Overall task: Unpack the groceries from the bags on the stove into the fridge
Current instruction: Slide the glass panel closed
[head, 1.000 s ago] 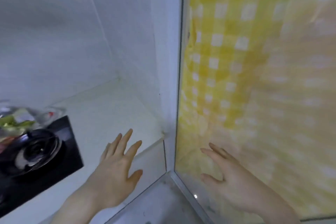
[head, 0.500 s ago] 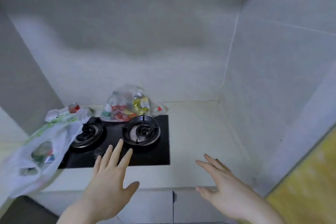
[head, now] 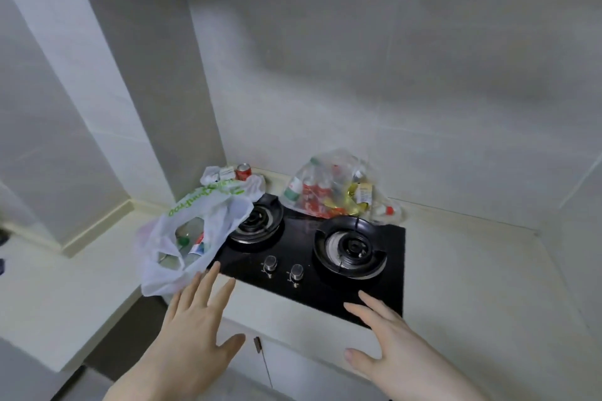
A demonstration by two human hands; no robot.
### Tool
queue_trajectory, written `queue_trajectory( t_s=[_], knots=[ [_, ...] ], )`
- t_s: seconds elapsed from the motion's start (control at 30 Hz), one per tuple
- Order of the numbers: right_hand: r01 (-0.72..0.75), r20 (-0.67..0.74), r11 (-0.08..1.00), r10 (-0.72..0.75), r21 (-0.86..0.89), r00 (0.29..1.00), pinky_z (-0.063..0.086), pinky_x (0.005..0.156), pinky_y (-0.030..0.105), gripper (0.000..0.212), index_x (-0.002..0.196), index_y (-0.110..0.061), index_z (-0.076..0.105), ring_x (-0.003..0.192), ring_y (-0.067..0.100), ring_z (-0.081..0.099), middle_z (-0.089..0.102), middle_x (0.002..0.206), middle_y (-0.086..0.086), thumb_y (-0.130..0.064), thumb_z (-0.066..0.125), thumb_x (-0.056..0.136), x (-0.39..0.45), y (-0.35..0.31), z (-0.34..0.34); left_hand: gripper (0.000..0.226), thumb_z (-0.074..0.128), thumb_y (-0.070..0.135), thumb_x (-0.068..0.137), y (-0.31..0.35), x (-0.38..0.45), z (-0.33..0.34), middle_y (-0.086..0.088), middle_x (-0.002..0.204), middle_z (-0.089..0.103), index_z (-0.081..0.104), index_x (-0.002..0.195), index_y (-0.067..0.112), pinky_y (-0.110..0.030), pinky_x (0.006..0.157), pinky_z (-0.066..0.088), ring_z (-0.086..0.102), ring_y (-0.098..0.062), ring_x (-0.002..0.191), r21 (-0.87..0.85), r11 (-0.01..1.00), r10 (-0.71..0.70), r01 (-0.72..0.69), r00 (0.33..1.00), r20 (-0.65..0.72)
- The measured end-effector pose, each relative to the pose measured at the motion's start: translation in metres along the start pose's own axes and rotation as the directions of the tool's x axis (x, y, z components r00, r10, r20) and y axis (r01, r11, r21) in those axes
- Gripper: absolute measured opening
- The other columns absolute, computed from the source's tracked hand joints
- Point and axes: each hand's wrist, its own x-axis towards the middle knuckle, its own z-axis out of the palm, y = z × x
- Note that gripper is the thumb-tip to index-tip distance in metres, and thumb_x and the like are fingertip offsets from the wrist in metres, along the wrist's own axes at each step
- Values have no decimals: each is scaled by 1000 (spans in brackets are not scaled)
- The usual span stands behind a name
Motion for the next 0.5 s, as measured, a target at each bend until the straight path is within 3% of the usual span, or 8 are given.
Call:
queue_trajectory(
  t_s=[0.1, 0.27, 0.5],
  knots=[
    [45, 60, 999, -45, -12, 997, 9, 128, 27, 71, 159, -44, 23, 158, 6, 0, -1, 169, -22, -53, 58, 98, 33, -5, -10, 88, 46, 67, 92, -17, 7, 6, 7, 167, -27, 4, 163, 36, -40, 128, -2, -17, -23, 157, -7, 995, -95, 95, 995, 22],
    [184, 150, 982, -176, -43, 973, 11, 127, 27, 72, 161, -42, 22, 158, 5, 2, 1, 170, -22, -55, 57, 99, 96, -28, -14, 101, 28, 78, 72, -42, 7, 14, 8, 169, -22, 5, 162, 39, -39, 129, 4, -10, -20, 159, -65, 968, -242, 244, 970, 37],
    [320, 235, 946, -300, -51, 925, 20, 124, 25, 67, 158, -42, 30, 154, 3, 21, 9, 167, -25, -54, 58, 98, 157, -63, -8, 86, 55, 60, 86, -78, 12, 18, 11, 170, 1, 22, 161, 34, -35, 127, 18, 10, -20, 157, -221, 914, -344, 341, 939, 22]
  ],
)
